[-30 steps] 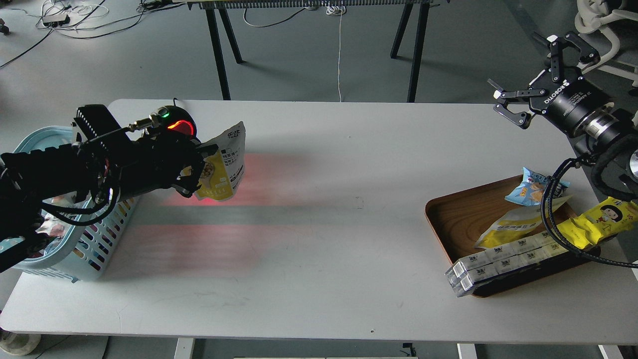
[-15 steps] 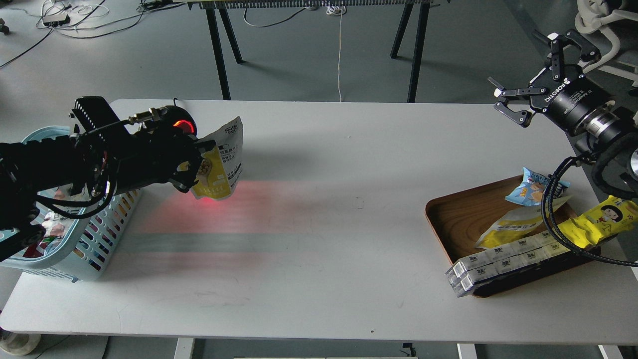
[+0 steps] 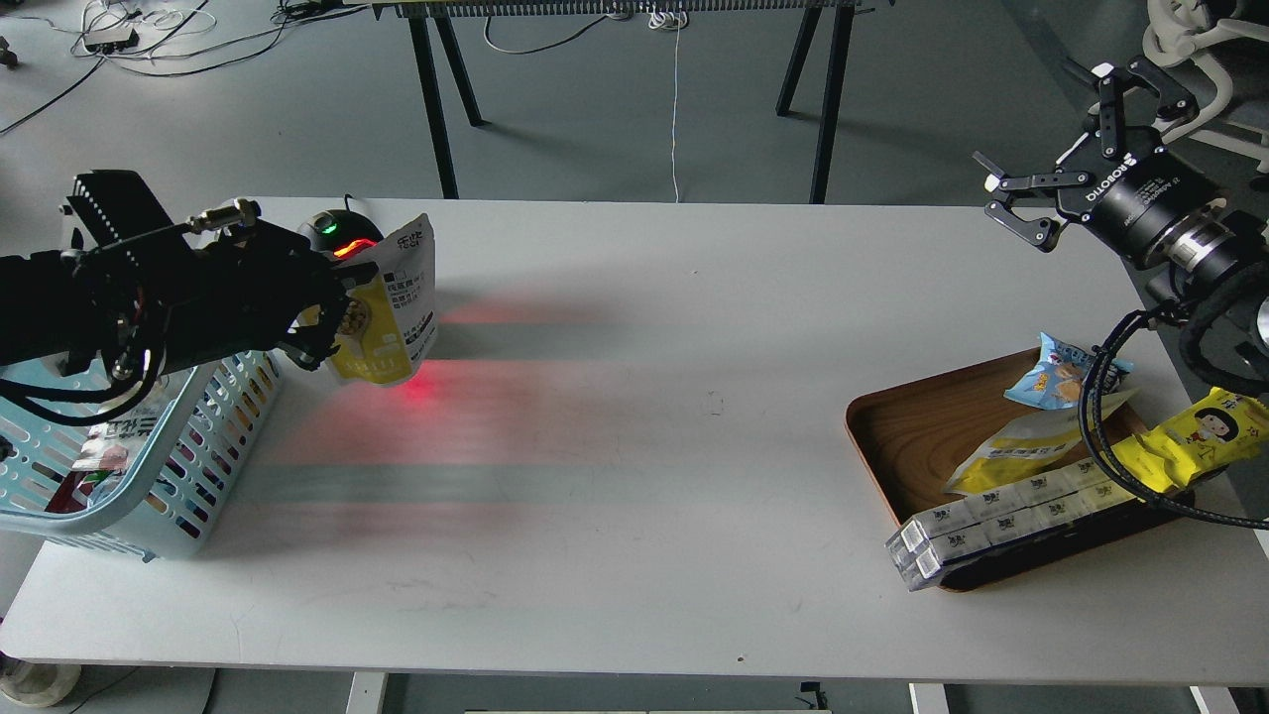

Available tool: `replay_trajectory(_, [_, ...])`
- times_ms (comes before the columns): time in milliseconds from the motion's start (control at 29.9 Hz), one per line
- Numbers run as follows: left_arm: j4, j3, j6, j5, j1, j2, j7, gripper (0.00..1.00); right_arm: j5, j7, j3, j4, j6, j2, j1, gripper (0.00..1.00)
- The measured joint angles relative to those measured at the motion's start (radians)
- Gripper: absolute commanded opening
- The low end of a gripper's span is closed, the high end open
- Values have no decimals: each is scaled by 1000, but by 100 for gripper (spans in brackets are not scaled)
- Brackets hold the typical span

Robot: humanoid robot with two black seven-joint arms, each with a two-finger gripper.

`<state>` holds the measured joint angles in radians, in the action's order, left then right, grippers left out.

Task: Scan snack and place in basket
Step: 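Move the packet over the blue basket and drop it in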

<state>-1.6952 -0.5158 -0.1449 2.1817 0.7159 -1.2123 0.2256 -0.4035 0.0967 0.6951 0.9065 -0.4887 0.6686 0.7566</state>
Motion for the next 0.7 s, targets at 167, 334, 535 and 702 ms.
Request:
replay_trajectory(167, [-4, -5, 68, 0, 17, -105, 22, 0, 0, 0, 0, 0, 0, -1, 1, 98])
replay_trajectory(334, [-5, -33, 135, 0, 27, -225, 39, 0, 0, 2, 0, 0, 0, -1, 4, 98])
replay_trajectory(535, [10, -31, 216, 0, 29, -371, 51, 0, 0, 4, -2, 0, 0, -1, 15, 98])
replay_trajectory(702, [78, 15, 313, 0, 28, -467, 54, 0, 0, 5, -2, -1, 0, -1, 22, 98])
